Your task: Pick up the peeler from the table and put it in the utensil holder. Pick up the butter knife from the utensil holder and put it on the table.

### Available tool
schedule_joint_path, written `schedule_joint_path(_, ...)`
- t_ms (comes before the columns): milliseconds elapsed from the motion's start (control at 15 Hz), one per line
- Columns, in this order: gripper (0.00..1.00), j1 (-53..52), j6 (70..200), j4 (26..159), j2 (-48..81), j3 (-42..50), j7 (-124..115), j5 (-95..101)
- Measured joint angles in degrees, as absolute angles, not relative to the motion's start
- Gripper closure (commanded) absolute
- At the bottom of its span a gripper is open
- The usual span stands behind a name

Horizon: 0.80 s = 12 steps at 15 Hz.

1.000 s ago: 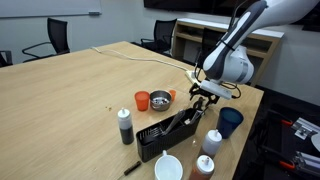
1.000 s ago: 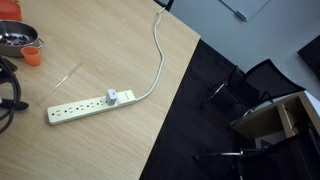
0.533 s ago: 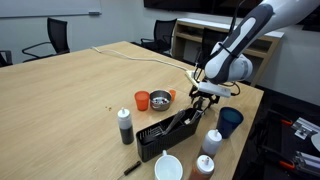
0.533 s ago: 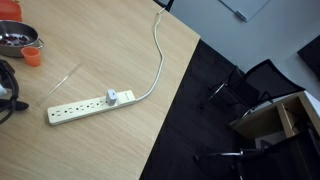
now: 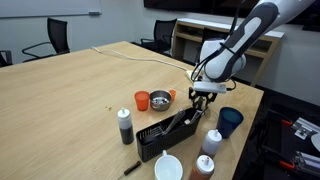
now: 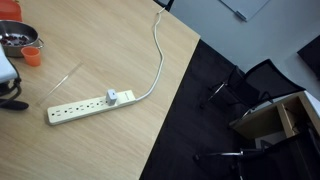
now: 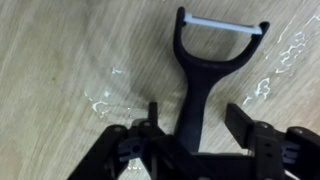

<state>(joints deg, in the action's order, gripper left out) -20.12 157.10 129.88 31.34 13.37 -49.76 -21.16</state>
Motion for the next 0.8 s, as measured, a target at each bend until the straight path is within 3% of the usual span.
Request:
schedule_joint_path(400,0.98,-16.0,156.9,128.2,31.3,9.7,-51.4,-19.4)
schedule_joint_path(467,0.94,-15.4,156.9,128.0,31.3,9.1,-51.4,-19.4)
schedule_joint_path(800,0.94,-12.4,156.9,128.0,31.1,6.7,-51.4,-19.4)
